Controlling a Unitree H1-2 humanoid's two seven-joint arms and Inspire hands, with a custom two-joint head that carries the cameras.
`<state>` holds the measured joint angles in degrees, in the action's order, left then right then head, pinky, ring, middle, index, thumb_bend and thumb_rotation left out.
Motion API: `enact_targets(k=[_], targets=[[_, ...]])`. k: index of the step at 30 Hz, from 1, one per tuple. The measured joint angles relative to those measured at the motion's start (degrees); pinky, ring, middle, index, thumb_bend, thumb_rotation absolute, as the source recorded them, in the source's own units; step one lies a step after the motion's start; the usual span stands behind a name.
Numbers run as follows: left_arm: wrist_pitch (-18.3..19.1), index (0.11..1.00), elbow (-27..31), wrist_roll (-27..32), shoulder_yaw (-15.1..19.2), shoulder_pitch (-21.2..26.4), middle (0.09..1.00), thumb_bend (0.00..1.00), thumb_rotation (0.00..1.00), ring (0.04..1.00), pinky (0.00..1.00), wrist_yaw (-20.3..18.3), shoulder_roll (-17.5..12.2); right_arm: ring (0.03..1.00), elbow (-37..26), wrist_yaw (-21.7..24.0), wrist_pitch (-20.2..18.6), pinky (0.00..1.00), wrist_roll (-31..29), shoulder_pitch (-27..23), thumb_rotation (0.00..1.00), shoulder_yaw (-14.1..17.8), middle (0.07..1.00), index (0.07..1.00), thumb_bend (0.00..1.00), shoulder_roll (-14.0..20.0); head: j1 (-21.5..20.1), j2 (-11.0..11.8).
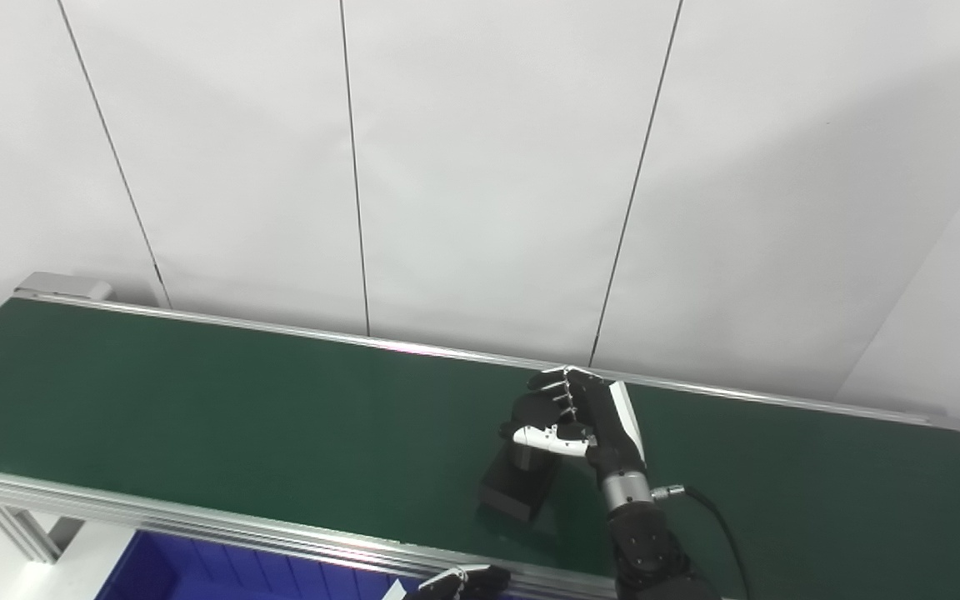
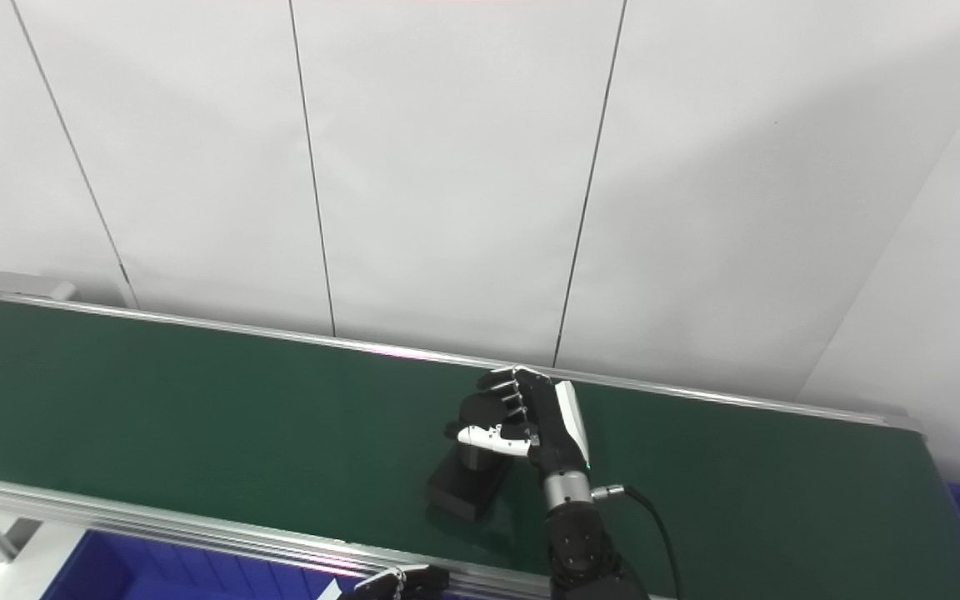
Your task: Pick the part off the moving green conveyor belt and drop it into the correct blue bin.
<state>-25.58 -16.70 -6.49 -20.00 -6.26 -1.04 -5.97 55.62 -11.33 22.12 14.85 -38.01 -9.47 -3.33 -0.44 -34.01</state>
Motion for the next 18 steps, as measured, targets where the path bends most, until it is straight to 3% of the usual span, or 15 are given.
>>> enact_targets(k=[7,12,14,16,17,18], targets=[[0.0,0.773,0.1,0.0,0.1,0.0,0.794,0.8,0.0,0.764,0.68,0.0,0.0,0.388,-2.2,1.4,0.0,0.33,0.0,0.4,0.0,-0.4,0.483,0.534,0.51,0.3,0.0,-0.1],[0.0,0.771,0.5,0.0,0.4,-0.1,0.793,0.81,0.01,0.763,0.7,-0.2,0.0,0.39,-7.5,3.1,-0.4,0.34,0.2,2.7,0.0,-0.8,0.484,0.529,0.52,1.4,-1.2,-1.2],[0.0,0.777,1.2,0.0,0.8,-0.2,0.798,0.81,0.01,0.767,0.7,-0.7,0.0,0.393,-9.7,3.5,-1.0,0.33,0.4,3.7,0.0,-0.8,0.487,0.525,0.52,1.9,-4.3,-3.0],[0.0,0.783,2.0,0.0,1.4,-0.2,0.803,0.8,0.02,0.772,0.71,-1.3,0.0,0.398,-12.6,4.2,-1.3,0.33,0.4,4.9,0.0,-0.8,0.491,0.521,0.52,2.5,-4.3,-3.0],[0.0,0.789,2.4,0.1,1.8,-0.2,0.806,0.8,0.02,0.775,0.71,-1.6,0.1,0.405,-15.0,4.9,-1.6,0.33,0.3,5.8,0.0,-0.8,0.491,0.517,0.52,3.0,-10.3,-5.6],[0.1,0.792,2.8,0.2,2.1,-0.2,0.806,0.79,0.01,0.778,0.71,-1.9,0.1,0.411,-16.8,5.6,-1.8,0.34,0.3,6.3,0.0,-0.8,0.489,0.514,0.52,3.3,-10.4,-5.6]])
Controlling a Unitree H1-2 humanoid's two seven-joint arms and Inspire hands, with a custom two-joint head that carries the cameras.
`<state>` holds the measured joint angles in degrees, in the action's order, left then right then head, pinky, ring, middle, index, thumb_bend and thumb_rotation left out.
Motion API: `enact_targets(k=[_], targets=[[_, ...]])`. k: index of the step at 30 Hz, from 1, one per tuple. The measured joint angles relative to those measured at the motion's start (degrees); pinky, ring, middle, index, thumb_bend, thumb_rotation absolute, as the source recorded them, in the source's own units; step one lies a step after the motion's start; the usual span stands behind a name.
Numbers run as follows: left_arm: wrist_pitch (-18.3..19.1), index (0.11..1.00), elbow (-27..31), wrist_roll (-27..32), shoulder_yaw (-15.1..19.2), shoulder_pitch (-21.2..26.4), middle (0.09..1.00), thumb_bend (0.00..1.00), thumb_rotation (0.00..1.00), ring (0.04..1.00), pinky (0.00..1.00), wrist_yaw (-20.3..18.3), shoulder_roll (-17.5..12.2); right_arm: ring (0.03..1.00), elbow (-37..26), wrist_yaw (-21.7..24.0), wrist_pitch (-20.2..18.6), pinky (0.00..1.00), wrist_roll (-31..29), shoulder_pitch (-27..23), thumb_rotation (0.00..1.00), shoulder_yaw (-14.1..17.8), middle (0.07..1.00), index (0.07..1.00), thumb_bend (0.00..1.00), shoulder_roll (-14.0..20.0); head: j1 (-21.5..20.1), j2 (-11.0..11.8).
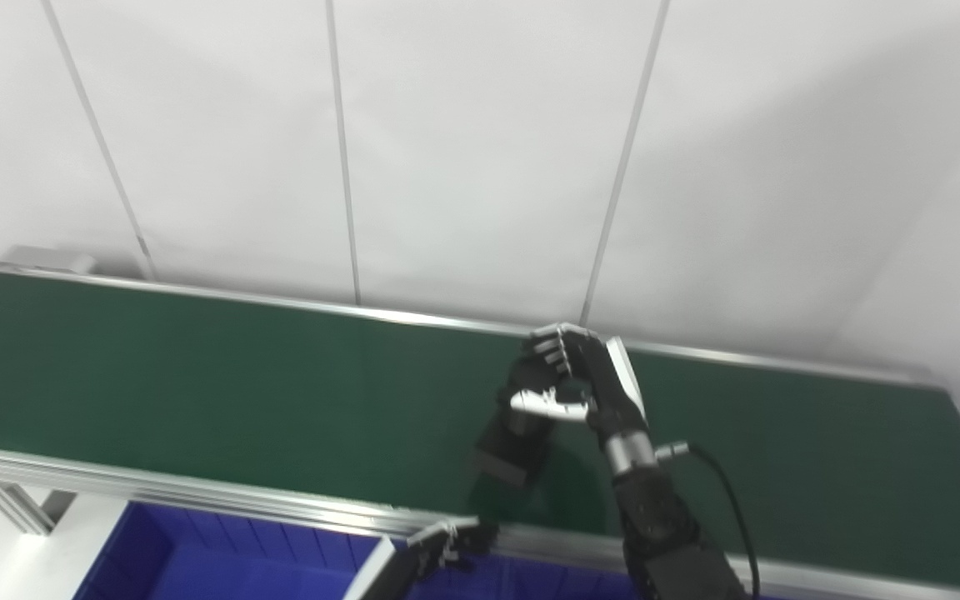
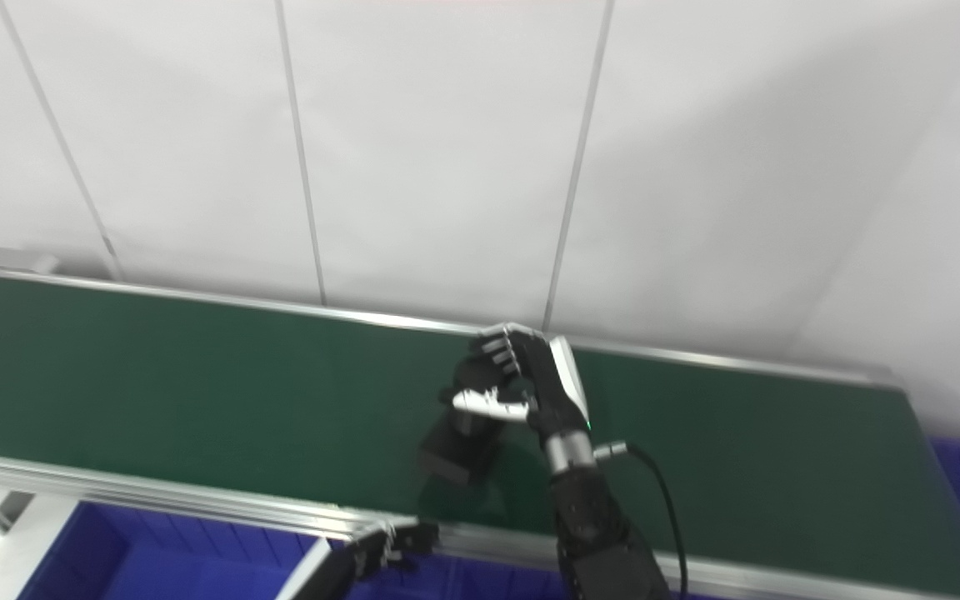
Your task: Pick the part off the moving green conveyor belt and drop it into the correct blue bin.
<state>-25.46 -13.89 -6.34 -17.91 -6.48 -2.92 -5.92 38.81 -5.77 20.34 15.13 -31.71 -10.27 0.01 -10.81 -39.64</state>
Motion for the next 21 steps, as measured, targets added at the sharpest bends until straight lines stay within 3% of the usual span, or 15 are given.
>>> enact_targets(k=[1,3,5,7,9,10,14,21], targets=[[0.3,0.794,0.6,0.1,0.2,0.0,0.806,0.79,0.01,0.78,0.72,-0.4,0.0,0.414,-2.1,0.6,-0.4,0.34,-0.2,0.5,0.0,0.0,0.489,0.512,0.52,0.4,-0.5,-0.2],[0.8,0.793,2.0,0.5,0.8,0.2,0.808,0.79,0.0,0.775,0.71,-1.5,-0.1,0.408,-7.1,1.9,-1.5,0.33,-0.7,1.5,0.0,0.3,0.486,0.519,0.52,1.2,-6.2,-1.5],[1.1,0.791,2.8,1.5,1.6,0.4,0.804,0.79,0.0,0.77,0.7,-2.4,-0.3,0.405,-12.4,3.0,-2.4,0.32,-1.4,2.6,0.0,0.7,0.483,0.521,0.52,1.8,-6.8,-1.5],[2.0,0.788,3.6,2.7,2.4,0.7,0.795,0.78,0.0,0.767,0.7,-3.6,-0.4,0.406,-16.8,3.7,-3.4,0.32,-1.5,3.9,0.0,1.1,0.475,0.522,0.52,2.6,-11.8,-2.8],[3.0,0.788,5.1,4.0,3.3,0.9,0.79,0.78,0.0,0.767,0.7,-4.6,-0.8,0.406,-20.9,4.0,-4.6,0.32,-1.3,5.8,0.0,1.3,0.469,0.523,0.52,3.3,-13.6,-3.9],[3.5,0.79,5.9,4.4,3.6,0.9,0.788,0.77,0.0,0.767,0.7,-4.9,-1.0,0.405,-21.9,4.1,-4.8,0.32,-1.2,6.6,0.0,1.5,0.468,0.521,0.52,3.6,-13.6,-3.9],[6.3,0.8,10.1,6.6,5.3,1.0,0.782,0.76,0.0,0.762,0.72,-6.6,-1.4,0.412,-27.6,5.2,-7.5,0.32,-1.0,9.9,0.0,2.7,0.473,0.516,0.52,5.9,-17.2,-7.4],[7.9,0.807,11.0,8.7,7.2,1.1,0.786,0.75,0.0,0.775,0.73,-8.3,-1.5,0.395,-37.0,6.2,-12.5,0.3,-1.7,16.0,0.0,5.9,0.484,0.53,0.52,8.3,-18.8,-7.9]])
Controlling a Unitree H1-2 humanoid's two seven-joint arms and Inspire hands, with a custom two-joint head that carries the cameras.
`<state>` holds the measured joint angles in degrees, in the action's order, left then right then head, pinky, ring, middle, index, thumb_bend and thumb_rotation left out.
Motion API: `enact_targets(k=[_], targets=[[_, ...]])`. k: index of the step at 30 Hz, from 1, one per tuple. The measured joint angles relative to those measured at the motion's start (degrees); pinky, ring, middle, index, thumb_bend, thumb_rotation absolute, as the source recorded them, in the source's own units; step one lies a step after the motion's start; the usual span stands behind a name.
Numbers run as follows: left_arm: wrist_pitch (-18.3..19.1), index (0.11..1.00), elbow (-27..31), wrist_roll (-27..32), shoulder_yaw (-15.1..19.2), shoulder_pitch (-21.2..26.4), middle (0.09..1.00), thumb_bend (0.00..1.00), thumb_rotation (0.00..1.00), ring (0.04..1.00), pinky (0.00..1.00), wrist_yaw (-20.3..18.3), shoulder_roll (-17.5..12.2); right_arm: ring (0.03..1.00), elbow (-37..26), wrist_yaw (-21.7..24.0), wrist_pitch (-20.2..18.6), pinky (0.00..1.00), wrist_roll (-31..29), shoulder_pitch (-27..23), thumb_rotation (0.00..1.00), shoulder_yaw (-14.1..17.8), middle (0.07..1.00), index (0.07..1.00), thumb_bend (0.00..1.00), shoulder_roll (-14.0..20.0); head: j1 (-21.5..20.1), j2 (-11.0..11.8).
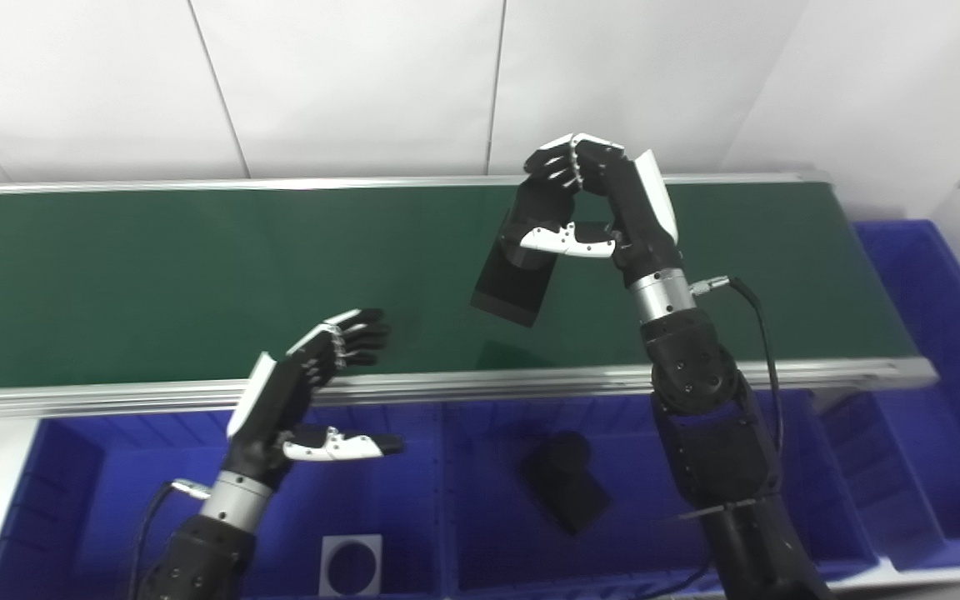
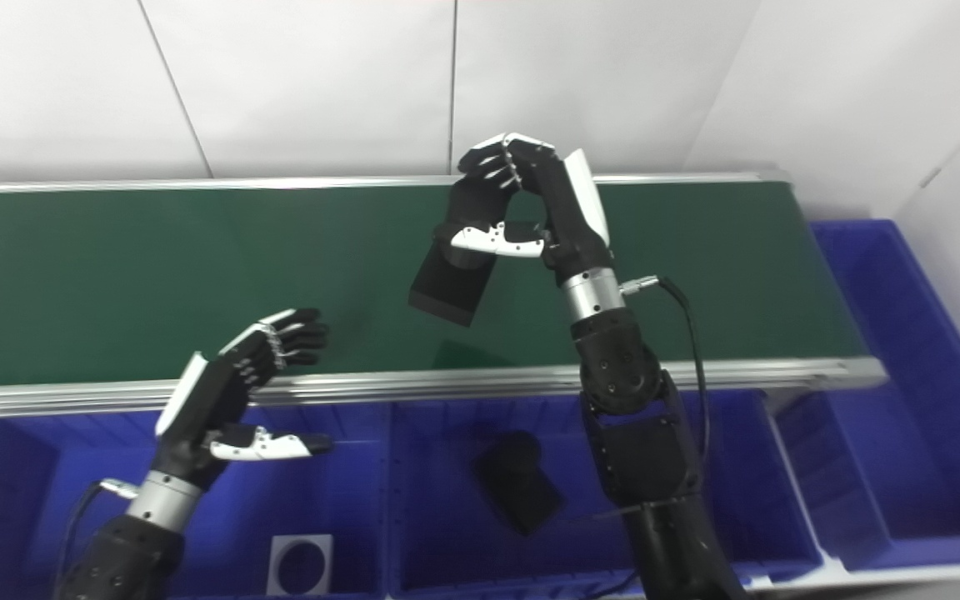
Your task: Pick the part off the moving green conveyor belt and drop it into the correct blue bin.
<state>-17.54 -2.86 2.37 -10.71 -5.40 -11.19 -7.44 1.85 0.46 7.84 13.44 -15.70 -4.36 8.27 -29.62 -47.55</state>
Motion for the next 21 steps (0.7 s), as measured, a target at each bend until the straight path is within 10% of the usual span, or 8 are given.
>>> enact_targets(k=[21], targets=[[2.1,0.815,1.2,2.5,4.5,0.0,0.778,0.75,0.0,0.767,0.73,-2.4,-1.7,0.418,-11.8,-1.7,-4.7,0.35,3.6,19.3,0.0,6.6,0.468,0.514,0.52,1.1,-10.3,-0.3]])
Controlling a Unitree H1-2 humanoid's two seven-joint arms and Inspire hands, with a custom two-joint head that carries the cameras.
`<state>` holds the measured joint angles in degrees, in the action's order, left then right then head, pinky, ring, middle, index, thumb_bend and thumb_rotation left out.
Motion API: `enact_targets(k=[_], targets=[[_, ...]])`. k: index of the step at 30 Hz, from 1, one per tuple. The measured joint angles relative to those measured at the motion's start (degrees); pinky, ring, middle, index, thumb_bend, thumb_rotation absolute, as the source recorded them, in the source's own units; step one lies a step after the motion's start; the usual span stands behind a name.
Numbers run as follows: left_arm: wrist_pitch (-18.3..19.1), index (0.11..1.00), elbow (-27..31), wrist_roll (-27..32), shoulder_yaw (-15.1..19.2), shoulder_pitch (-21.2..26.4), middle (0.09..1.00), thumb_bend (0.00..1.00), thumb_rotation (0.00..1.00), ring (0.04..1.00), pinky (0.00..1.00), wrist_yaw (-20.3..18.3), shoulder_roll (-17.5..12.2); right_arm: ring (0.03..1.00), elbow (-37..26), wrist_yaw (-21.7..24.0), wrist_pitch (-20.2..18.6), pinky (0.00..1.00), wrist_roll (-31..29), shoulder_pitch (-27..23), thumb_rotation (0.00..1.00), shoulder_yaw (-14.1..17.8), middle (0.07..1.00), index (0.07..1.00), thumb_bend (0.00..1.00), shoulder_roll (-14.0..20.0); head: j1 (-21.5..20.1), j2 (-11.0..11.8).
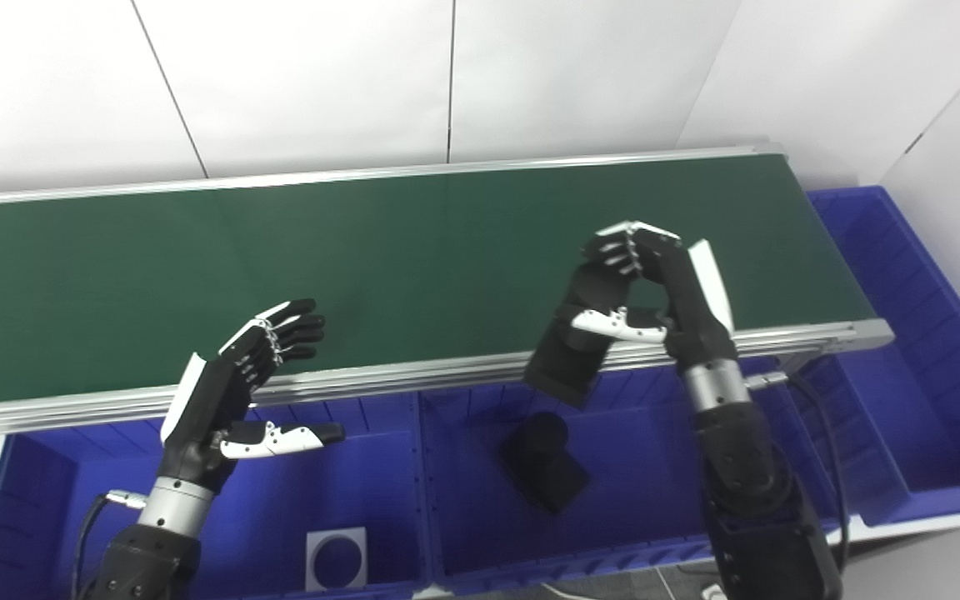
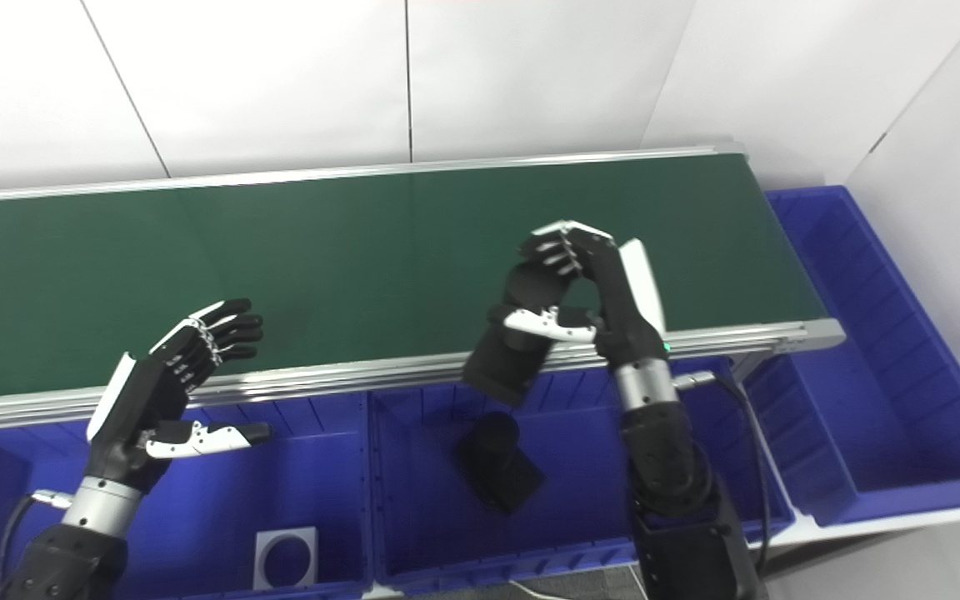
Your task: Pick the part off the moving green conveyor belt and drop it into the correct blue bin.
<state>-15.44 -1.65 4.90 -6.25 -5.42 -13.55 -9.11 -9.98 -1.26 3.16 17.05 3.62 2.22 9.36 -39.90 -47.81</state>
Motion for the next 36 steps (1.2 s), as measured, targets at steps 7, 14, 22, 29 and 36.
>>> enact_targets(k=[7,14,22,29,36], targets=[[0.0,0.819,-1.2,0.9,0.8,0.0,0.787,0.74,0.0,0.775,0.73,-1.0,-0.2,0.422,-0.1,-1.0,0.0,0.35,0.1,5.1,0.0,4.0,0.481,0.506,0.52,1.1,-1.8,0.8],[0.4,0.817,-1.2,1.7,1.2,0.0,0.791,0.74,0.0,0.777,0.72,-1.8,-0.5,0.402,0.7,-1.9,0.0,0.32,-0.2,9.0,0.0,6.8,0.489,0.514,0.52,1.5,-2.1,1.1],[0.6,0.815,-1.1,2.1,1.5,0.0,0.792,0.73,0.0,0.778,0.73,-2.5,-0.8,0.395,7.3,-5.0,0.4,0.31,0.3,12.2,0.0,9.4,0.497,0.523,0.52,2.5,-2.5,1.1],[0.8,0.806,-1.1,2.7,1.6,0.0,0.789,0.74,0.0,0.779,0.73,-2.9,-0.9,0.386,11.8,-7.6,0.7,0.31,0.0,12.4,0.0,9.8,0.487,0.533,0.51,2.6,-1.5,1.1],[0.9,0.809,-0.6,2.6,1.6,-0.1,0.788,0.74,0.0,0.773,0.72,-2.9,-0.9,0.424,14.1,-9.1,3.1,0.41,0.0,12.3,0.0,9.3,0.508,0.506,0.52,2.7,-1.1,1.0]])
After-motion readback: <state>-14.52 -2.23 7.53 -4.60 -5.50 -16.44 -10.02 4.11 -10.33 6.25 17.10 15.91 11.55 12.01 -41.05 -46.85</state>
